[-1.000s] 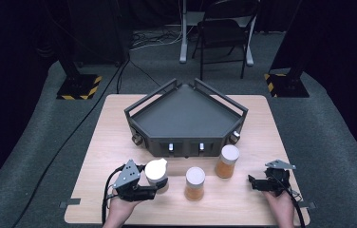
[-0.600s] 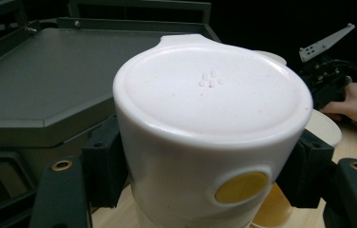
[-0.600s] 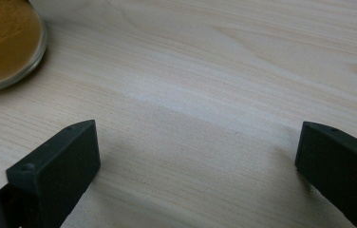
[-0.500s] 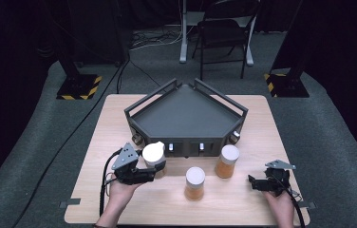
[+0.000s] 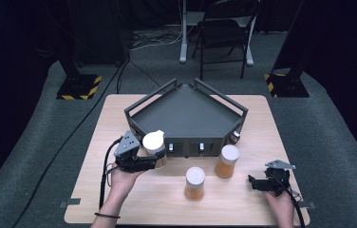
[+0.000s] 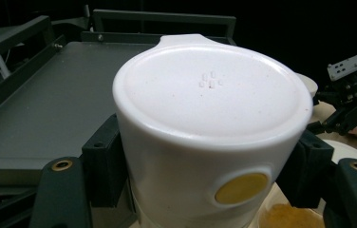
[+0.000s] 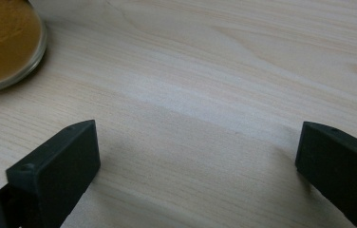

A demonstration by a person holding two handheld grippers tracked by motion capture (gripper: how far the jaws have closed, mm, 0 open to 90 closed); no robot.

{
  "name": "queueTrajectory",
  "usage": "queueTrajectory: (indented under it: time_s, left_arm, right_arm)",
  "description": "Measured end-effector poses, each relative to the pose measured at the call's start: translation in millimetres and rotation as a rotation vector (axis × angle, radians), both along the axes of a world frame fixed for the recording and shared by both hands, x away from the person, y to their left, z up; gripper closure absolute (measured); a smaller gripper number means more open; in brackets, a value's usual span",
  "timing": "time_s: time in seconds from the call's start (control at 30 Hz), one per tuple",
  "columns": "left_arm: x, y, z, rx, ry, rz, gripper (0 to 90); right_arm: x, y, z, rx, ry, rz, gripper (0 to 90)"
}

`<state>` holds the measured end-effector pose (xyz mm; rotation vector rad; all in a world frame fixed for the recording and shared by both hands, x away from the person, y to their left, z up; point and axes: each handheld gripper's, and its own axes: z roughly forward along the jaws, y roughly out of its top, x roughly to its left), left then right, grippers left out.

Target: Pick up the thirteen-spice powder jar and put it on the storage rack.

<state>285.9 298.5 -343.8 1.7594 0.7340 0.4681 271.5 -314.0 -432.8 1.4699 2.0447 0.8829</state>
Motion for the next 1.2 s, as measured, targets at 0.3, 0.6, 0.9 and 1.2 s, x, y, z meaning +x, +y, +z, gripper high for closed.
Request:
queueTrajectory:
  time_s: [0.3, 0.6, 0.9, 1.2]
  left_arm:
    - [8.4, -5.2, 15.6, 0.007, 0.001, 0.022, 30.9]
    - [21.1, -7.7, 25.5, 0.0, 0.018, 0.043, 30.9]
    - [30.3, -6.1, 37.7, 0.002, 0.017, 0.066, 30.9]
    - [43.2, -12.9, 48.0, 0.037, 0.019, 0.118, 30.9]
  right_arm:
    - [-0.1, 0.1, -0.1, -0.001, -0.001, 0.0, 0.0]
    - [0.1, 0.1, -0.2, -0.001, -0.002, 0.001, 0.0]
    - [0.1, 0.0, -0.2, -0.001, -0.002, 0.001, 0.0]
    - [0.1, 0.0, -0.2, -0.001, -0.001, 0.001, 0.0]
